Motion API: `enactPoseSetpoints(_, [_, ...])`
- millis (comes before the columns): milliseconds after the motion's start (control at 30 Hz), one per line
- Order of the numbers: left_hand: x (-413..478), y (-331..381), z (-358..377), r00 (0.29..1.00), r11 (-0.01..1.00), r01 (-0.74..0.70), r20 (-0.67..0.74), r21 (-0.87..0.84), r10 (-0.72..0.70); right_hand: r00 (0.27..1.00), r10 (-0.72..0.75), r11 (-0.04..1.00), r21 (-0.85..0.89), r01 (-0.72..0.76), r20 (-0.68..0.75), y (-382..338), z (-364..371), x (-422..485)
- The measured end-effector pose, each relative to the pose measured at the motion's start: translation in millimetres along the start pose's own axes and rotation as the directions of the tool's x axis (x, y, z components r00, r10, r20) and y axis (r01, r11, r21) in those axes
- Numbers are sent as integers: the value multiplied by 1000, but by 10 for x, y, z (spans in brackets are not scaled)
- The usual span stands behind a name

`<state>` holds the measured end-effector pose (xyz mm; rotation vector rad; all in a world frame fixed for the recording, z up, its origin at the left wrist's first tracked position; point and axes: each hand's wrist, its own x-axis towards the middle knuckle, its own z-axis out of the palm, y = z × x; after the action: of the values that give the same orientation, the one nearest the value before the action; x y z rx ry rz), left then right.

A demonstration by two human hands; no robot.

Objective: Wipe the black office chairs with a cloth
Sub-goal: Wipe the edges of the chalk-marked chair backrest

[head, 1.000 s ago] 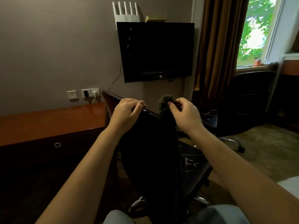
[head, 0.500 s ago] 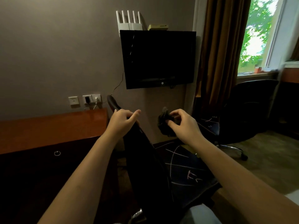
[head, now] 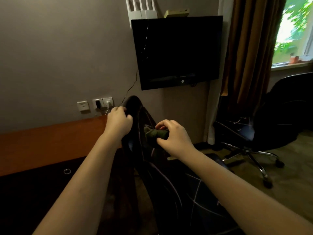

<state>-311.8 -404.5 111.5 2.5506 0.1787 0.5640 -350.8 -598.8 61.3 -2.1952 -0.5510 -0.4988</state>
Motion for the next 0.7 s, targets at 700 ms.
enactPoseSetpoints(700, [396, -415, 56, 995, 978, 36, 95, -204, -17, 956, 269, 943, 232, -238, -112, 326, 1100, 1809])
